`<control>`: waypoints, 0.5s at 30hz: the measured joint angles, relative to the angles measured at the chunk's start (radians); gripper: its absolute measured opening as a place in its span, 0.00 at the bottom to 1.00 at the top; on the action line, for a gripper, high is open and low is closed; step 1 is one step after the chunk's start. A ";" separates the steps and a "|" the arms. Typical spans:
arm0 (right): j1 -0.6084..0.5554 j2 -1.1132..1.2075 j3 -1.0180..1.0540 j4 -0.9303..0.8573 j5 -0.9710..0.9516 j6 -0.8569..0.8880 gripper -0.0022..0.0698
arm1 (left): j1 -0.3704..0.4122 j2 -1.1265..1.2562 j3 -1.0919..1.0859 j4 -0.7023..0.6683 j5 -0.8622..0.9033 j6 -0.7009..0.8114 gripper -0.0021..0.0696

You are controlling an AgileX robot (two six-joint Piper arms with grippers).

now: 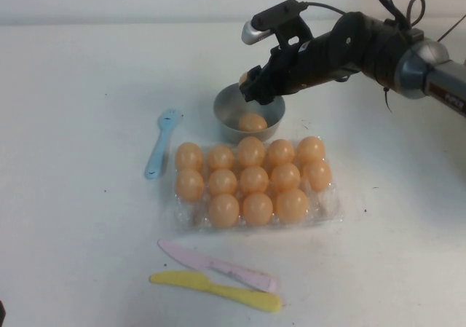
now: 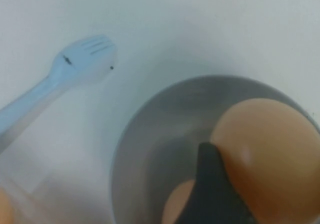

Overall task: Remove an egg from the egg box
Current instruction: Place the egg in the bowl

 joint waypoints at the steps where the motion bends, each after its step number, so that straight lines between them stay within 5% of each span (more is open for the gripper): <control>1: 0.000 0.016 -0.028 0.002 0.006 0.000 0.58 | 0.000 0.000 0.000 0.000 0.000 0.000 0.02; 7: 0.000 0.072 -0.127 0.003 0.087 0.000 0.74 | 0.000 0.000 0.000 0.000 0.000 0.000 0.02; 15: 0.000 0.073 -0.285 -0.005 0.313 0.061 0.72 | 0.000 0.000 0.000 0.000 0.000 0.000 0.02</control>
